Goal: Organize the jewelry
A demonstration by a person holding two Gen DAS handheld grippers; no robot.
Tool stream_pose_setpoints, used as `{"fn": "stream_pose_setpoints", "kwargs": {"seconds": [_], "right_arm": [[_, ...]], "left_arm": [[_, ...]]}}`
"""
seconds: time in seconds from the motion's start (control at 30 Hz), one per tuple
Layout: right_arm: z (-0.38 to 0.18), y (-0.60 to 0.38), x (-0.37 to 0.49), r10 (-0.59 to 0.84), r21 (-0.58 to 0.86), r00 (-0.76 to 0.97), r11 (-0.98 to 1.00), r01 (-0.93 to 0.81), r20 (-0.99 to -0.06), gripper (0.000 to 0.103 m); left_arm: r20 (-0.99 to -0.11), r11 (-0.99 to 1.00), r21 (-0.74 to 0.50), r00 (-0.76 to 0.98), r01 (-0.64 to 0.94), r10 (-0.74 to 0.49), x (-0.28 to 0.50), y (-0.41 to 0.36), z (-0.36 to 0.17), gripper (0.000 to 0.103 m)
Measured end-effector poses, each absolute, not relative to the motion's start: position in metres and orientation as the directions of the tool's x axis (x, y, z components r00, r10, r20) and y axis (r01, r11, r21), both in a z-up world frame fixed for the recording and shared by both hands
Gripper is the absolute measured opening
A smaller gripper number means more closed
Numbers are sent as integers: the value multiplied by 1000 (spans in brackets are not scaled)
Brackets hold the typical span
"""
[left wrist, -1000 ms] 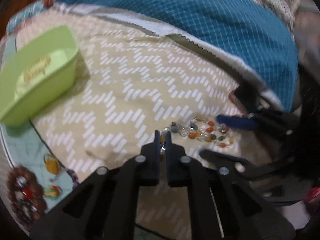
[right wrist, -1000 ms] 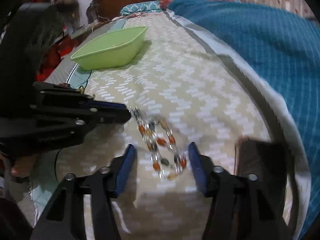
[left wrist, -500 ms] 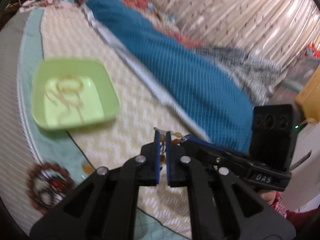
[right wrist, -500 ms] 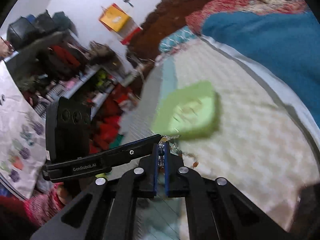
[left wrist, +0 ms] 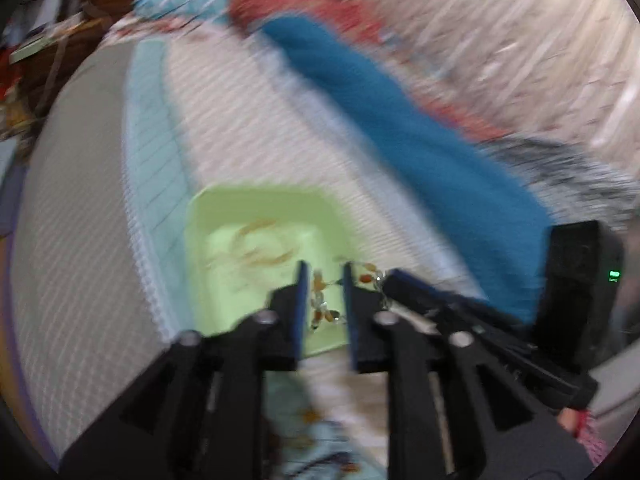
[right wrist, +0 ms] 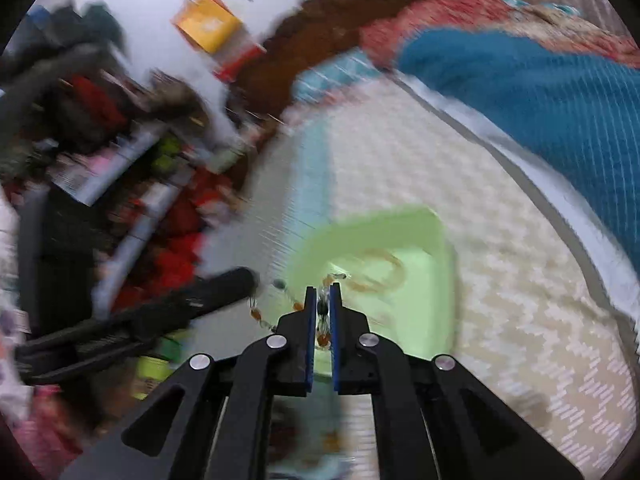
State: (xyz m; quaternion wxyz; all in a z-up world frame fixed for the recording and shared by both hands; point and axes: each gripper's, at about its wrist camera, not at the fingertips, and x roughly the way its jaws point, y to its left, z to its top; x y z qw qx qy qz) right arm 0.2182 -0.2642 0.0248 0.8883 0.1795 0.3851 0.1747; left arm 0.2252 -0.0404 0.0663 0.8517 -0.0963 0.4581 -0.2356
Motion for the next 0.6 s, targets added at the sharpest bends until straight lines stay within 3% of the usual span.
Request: {"fn": "stream_pose_setpoints", "kwargs": {"seconds": [0.07,0.23,0.4,0.53,0.6], "right_arm": [[4,-273,212,407,465,649,880,-92,-643,0],[-6,-284,151,478,557,695,820,-134,-536,0],[-49,-274,104,502,545,591,830,-122,-632,0],[-67,-269,82,565,608,544,784,-122,-620,0],[-67,-268,78,598,648,536,753,-119,-596,11]], "left_arm": [[-769,891,-380,451,248,-453,220,-29,45,18],[-718,880,-408,511,242,-473,162,15,35,19],[-757,897,-386,481,217,-442,108,42,7,19],[-767,886,-401,444,234,-464,74,46,-1,19],[-766,874,-412,422,257,-485,60,44,-4,19]]}}
